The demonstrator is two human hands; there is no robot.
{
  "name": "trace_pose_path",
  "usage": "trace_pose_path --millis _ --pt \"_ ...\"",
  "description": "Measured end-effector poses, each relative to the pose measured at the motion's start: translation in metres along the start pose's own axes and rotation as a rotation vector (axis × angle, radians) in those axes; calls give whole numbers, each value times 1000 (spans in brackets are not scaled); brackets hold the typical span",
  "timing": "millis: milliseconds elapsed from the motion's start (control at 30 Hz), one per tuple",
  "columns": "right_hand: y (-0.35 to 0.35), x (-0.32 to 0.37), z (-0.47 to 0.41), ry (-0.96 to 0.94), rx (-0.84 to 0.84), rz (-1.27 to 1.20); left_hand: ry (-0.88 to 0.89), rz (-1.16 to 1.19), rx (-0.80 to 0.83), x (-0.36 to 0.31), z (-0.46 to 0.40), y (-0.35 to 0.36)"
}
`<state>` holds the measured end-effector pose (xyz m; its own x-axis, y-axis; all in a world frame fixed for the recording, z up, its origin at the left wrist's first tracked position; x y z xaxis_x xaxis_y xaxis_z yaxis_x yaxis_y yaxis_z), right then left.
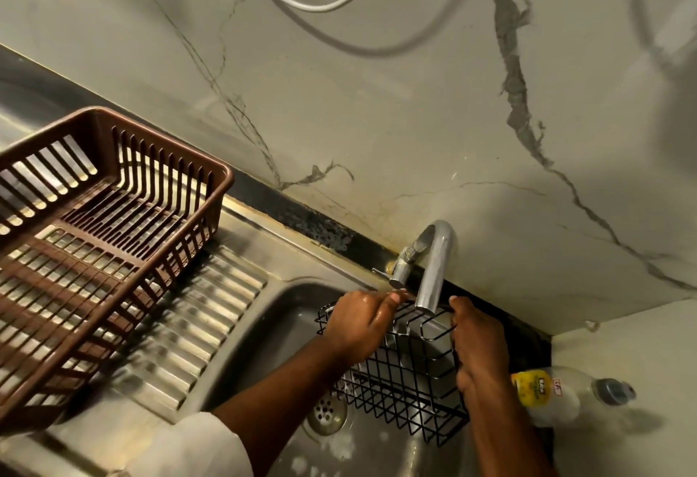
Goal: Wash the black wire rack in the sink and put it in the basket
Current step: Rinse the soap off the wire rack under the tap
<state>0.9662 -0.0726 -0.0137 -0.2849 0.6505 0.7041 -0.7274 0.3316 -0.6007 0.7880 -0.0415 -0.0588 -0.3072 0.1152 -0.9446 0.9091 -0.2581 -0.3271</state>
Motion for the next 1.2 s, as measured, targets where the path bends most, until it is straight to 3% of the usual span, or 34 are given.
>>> trace_pose_path --millis 267,533,733,867,933,1067,1200 --pt "4 14 10 -52 50 127 110 -1 -41 -47 0 17" --pt "-5 -1 6 69 21 49 -78 -22 21 13 1 4" --pt "-1 12 10 -8 38 139 87 -66 223 -56 -9 24" --pt "0 7 11 51 51 85 -142 86 339 -32 -17 20" --pt "0 7 12 30 49 103 -215 43 481 -18 -16 18" --pt "0 7 17 -79 35 153 -311 96 577 -4 -11 10" --pt "1 5 18 -134 11 153 -266 77 608 -9 -16 24"
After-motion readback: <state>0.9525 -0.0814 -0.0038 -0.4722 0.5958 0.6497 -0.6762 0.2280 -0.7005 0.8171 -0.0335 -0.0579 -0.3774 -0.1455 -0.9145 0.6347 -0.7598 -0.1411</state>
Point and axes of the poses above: each hand's wrist, its own z-axis away from the middle knuckle, its own y-axis out of the palm, x = y × z, the point moved 6 cm from there along -z, towards the middle knuckle, and after that the axes turned 11 degrees about z, right-handed, at the moved point
